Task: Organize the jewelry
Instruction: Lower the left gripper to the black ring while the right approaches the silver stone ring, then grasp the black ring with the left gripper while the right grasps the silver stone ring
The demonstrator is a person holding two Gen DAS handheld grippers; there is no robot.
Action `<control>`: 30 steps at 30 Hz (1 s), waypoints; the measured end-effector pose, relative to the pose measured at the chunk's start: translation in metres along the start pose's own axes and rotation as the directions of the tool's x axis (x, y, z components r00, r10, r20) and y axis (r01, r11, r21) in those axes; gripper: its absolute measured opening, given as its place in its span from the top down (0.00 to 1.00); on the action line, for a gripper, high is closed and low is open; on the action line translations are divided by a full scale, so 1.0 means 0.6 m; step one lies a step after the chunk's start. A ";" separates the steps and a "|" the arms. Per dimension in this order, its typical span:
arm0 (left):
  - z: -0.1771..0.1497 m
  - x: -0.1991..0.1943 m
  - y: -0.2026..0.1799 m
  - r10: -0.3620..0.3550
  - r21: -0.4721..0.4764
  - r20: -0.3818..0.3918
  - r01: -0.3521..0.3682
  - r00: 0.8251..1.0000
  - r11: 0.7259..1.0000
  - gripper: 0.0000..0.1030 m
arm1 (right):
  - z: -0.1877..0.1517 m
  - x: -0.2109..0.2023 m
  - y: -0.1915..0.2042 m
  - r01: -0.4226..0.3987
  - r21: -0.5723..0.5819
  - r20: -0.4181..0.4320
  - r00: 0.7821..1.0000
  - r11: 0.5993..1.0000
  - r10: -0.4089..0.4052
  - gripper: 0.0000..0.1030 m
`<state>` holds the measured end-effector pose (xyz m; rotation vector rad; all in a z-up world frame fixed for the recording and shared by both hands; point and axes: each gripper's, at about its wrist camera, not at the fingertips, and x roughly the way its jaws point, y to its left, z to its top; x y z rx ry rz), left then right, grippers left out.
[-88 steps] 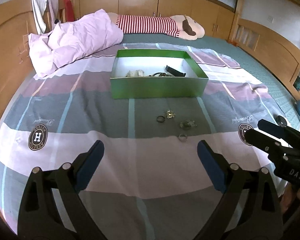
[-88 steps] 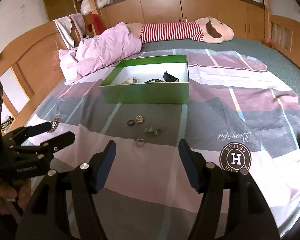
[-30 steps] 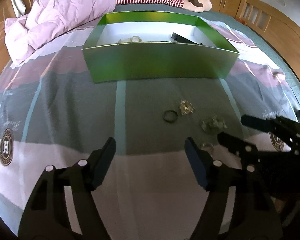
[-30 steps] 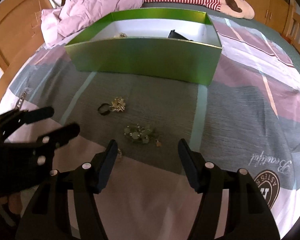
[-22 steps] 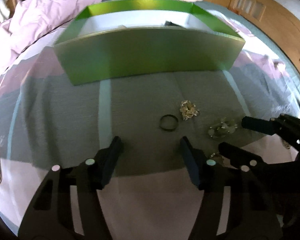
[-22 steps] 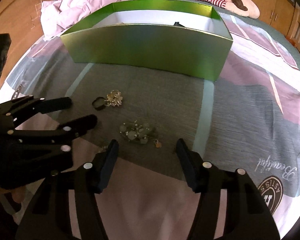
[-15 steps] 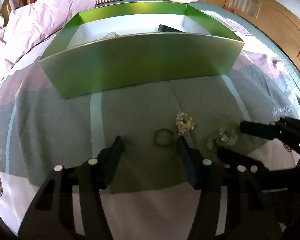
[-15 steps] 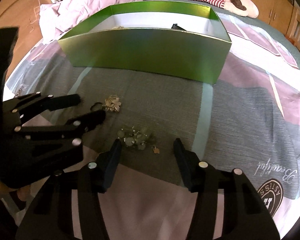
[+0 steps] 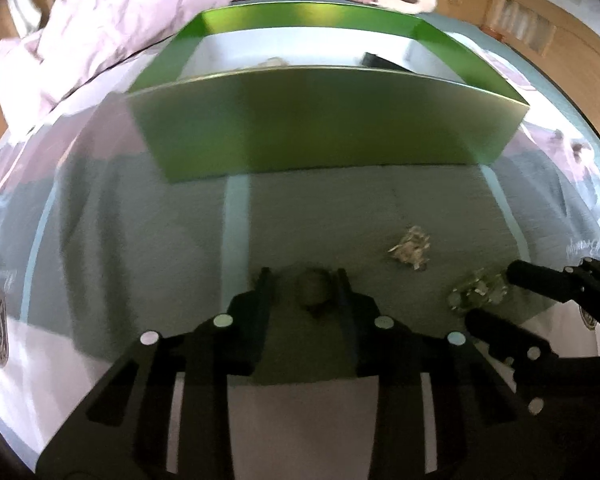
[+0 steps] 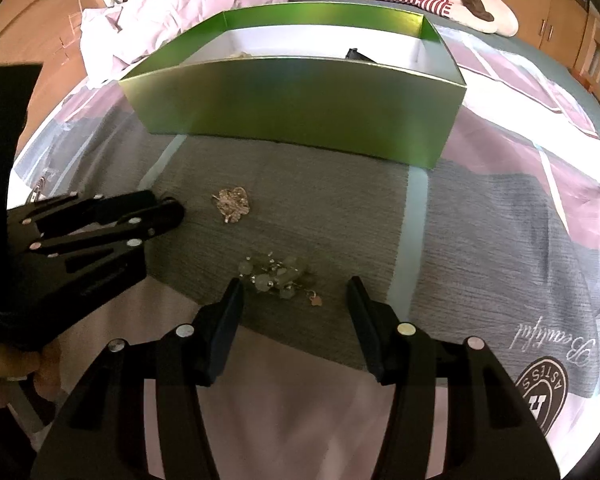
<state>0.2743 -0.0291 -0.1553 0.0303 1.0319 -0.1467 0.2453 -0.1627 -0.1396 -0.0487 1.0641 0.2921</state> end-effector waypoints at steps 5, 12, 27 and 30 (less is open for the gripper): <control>-0.016 -0.011 0.010 0.027 -0.018 0.000 -0.027 1.000 0.999 0.69 | 0.000 -0.002 0.005 -0.013 -0.004 0.015 1.000 1.000 0.013 0.48; -0.024 -0.014 0.014 0.039 -0.019 0.000 -0.039 0.999 0.999 0.69 | 0.002 0.005 0.011 -0.002 -0.021 0.023 1.000 1.000 0.002 0.58; -0.024 -0.014 0.014 0.023 -0.001 0.014 -0.023 1.000 1.000 0.99 | 0.011 0.001 0.022 -0.026 -0.030 0.022 0.999 0.999 0.026 0.92; -0.025 -0.016 0.017 0.010 -0.005 0.019 -0.010 1.000 1.000 1.00 | 0.014 -0.002 0.021 -0.028 -0.025 0.026 0.999 0.999 0.028 0.92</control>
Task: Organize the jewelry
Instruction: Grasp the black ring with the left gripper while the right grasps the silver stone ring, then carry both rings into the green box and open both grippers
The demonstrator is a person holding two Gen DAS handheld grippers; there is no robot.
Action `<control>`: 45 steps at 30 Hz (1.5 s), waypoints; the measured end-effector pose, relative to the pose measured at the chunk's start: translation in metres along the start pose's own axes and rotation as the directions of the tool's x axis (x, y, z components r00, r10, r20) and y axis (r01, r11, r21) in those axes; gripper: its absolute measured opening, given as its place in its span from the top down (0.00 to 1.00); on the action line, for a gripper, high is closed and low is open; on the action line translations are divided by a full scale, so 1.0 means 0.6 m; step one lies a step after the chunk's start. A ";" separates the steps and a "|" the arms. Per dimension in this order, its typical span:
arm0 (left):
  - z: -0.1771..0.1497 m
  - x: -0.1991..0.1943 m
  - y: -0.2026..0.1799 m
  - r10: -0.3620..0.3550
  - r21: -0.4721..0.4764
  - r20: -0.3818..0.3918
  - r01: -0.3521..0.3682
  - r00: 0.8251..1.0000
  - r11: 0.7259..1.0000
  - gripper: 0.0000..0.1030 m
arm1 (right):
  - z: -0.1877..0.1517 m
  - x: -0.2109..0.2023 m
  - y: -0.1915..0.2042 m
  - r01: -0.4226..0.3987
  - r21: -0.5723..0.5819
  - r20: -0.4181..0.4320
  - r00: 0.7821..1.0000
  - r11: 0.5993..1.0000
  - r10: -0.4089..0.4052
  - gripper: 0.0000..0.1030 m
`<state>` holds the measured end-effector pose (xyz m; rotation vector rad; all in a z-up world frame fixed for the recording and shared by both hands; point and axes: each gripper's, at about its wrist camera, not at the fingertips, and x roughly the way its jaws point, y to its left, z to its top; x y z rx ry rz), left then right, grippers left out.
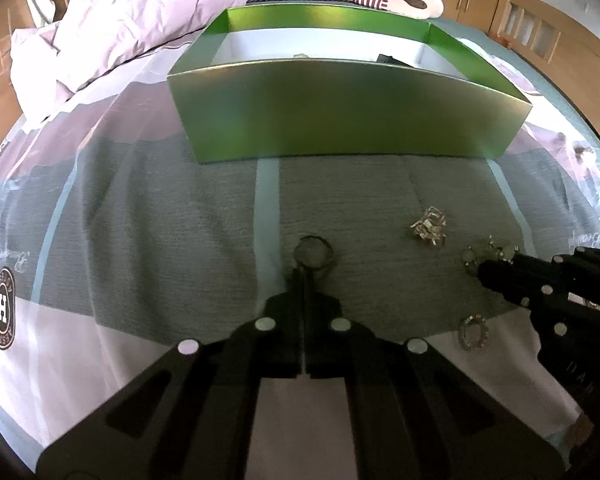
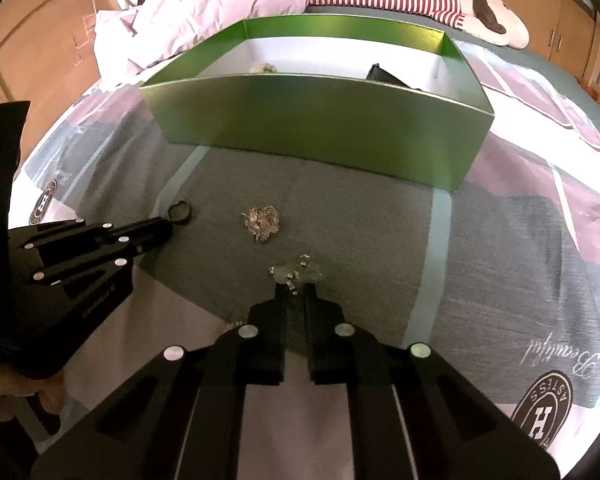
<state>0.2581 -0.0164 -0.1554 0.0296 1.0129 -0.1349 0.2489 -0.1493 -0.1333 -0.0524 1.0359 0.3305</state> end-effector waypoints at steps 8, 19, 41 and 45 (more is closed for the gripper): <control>0.002 -0.005 -0.001 -0.011 0.017 0.001 0.011 1.000 1.000 0.99 | 0.002 -0.004 -0.003 -0.007 0.007 0.000 1.000 1.000 0.007 0.92; 0.006 0.003 -0.023 -0.005 0.054 0.035 0.003 0.999 0.999 0.53 | -0.001 0.002 -0.004 -0.010 0.002 -0.018 1.000 1.000 0.010 0.92; 0.014 -0.012 -0.019 0.012 0.078 0.090 -0.019 0.996 0.997 0.81 | 0.000 -0.004 -0.002 -0.005 -0.006 -0.006 1.000 1.000 0.005 0.92; 0.022 -0.034 -0.020 0.006 0.071 0.107 -0.014 0.994 0.997 0.81 | 0.004 -0.012 0.001 -0.009 -0.007 0.004 1.000 1.000 0.009 0.92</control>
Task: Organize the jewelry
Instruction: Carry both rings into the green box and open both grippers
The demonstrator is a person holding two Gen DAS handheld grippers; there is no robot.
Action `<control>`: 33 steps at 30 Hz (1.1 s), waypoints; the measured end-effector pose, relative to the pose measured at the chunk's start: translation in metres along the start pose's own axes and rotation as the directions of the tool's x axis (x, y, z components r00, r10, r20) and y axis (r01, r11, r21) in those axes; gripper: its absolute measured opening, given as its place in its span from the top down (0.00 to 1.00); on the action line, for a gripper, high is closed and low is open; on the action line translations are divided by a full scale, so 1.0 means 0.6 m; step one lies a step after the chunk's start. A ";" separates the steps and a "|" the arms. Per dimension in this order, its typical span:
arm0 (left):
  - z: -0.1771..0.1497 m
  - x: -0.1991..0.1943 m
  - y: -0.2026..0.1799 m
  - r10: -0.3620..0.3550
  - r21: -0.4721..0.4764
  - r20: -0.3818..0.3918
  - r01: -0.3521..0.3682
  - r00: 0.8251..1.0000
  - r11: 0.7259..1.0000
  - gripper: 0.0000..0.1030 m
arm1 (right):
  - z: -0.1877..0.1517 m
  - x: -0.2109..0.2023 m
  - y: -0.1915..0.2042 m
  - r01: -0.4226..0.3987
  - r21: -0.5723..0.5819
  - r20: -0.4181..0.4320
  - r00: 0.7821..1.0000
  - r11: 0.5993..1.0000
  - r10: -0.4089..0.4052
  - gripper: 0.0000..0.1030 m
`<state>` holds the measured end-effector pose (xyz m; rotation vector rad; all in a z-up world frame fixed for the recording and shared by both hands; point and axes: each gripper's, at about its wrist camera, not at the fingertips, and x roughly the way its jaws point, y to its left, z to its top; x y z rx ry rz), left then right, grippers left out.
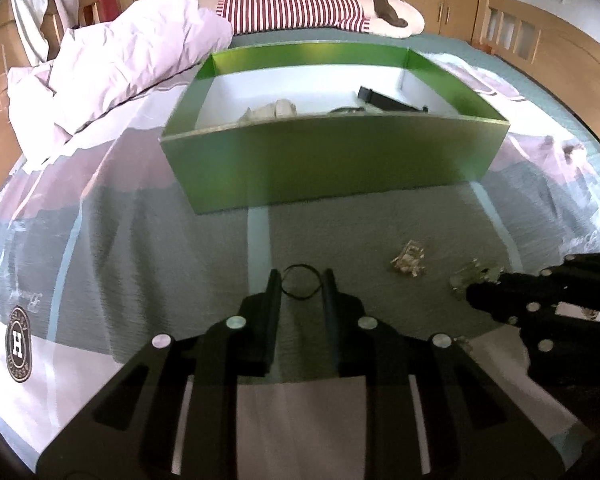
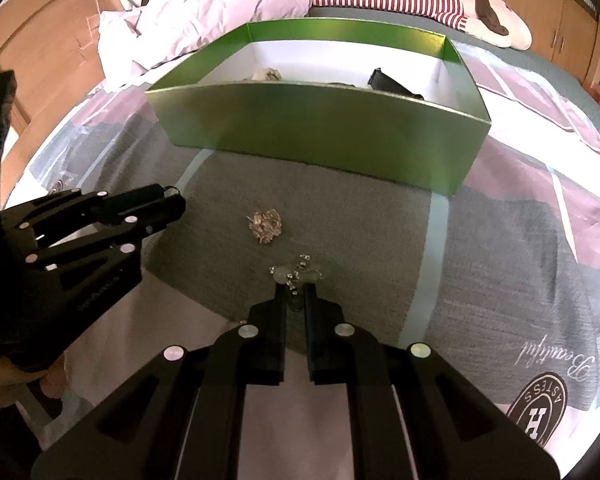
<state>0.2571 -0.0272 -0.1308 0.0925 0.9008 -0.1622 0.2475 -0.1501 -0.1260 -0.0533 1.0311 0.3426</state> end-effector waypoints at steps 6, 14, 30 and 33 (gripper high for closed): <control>0.020 -0.053 0.006 -0.013 -0.028 0.041 0.014 0.999 1.000 0.81 | 0.015 -0.037 0.007 -0.004 0.007 0.054 0.999 1.000 0.003 0.92; 0.036 -0.145 0.012 -0.015 -0.029 0.119 0.019 0.993 0.999 0.80 | 0.041 -0.127 0.018 0.008 0.020 0.189 0.982 1.000 -0.012 0.92; 0.018 -0.241 0.023 -0.009 -0.025 0.194 0.014 0.981 1.000 0.80 | 0.045 -0.217 0.016 0.040 0.057 0.326 0.944 0.998 -0.056 0.92; 0.017 -0.243 0.027 -0.011 -0.026 0.195 0.017 0.981 1.000 0.80 | 0.045 -0.216 0.016 0.042 0.058 0.324 0.944 0.997 -0.058 0.92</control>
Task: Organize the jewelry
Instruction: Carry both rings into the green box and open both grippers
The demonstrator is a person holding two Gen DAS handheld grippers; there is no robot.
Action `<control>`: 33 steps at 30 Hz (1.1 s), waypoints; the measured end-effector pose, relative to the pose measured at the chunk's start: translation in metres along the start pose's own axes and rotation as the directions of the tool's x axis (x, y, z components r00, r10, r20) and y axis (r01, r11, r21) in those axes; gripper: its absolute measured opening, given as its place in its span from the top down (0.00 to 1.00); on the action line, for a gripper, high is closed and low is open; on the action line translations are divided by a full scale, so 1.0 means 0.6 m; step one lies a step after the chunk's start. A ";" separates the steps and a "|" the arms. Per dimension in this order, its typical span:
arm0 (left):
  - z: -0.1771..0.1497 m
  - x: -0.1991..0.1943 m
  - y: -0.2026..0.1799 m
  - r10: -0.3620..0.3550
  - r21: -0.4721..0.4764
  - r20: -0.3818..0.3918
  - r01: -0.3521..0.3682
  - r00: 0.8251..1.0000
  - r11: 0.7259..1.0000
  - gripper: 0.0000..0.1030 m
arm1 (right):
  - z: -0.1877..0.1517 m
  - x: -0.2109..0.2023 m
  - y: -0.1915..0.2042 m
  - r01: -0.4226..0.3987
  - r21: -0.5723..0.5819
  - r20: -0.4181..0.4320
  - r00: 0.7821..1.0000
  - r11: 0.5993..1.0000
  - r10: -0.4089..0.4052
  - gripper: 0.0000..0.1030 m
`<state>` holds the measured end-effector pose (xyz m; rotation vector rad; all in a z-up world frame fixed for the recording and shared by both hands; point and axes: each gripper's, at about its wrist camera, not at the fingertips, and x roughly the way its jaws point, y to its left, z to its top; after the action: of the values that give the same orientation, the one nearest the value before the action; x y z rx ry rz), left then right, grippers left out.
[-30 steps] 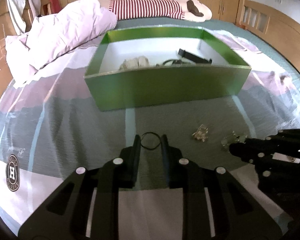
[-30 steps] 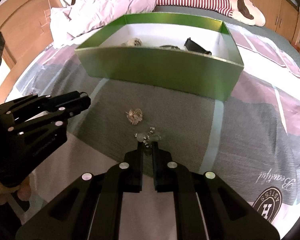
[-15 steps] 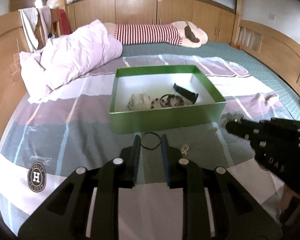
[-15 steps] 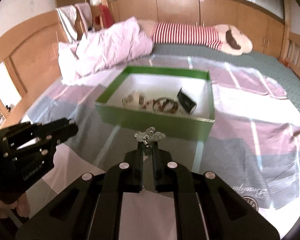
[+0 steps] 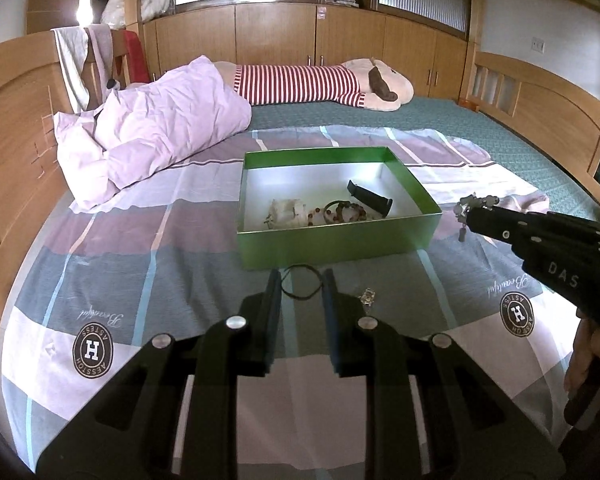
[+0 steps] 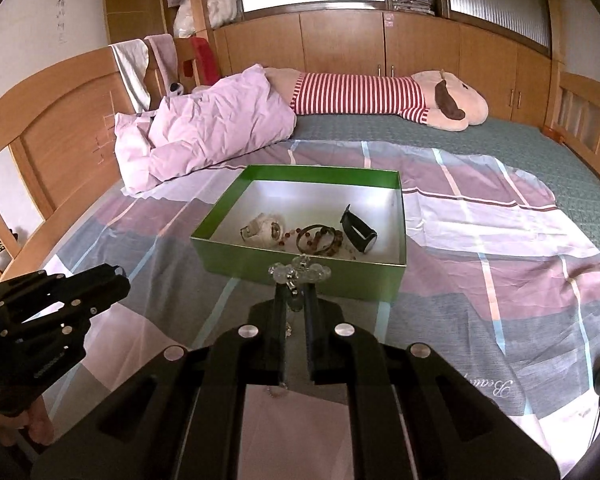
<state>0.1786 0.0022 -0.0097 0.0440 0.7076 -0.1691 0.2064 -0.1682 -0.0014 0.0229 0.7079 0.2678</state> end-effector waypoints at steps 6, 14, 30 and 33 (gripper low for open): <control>-0.001 0.004 0.003 0.008 -0.005 -0.007 -0.008 1.000 1.000 0.80 | -0.001 0.005 0.001 -0.001 0.000 -0.005 1.000 1.000 0.001 0.92; 0.006 0.024 0.007 0.005 -0.016 -0.020 -0.005 1.000 1.000 0.80 | -0.002 0.025 -0.011 0.001 0.018 -0.010 1.000 1.000 -0.001 0.92; 0.092 0.100 -0.013 -0.006 -0.025 -0.011 0.006 1.000 1.000 0.80 | 0.075 0.078 -0.048 -0.001 0.048 0.044 0.999 0.999 -0.001 0.92; 0.137 0.137 -0.027 -0.009 -0.008 0.005 0.009 1.000 1.000 0.80 | 0.098 0.127 -0.062 0.016 0.028 0.022 1.000 0.999 -0.017 0.92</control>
<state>0.2904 -0.0334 -0.0004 0.0331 0.7030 -0.1749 0.3085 -0.1810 -0.0094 0.0462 0.6898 0.2418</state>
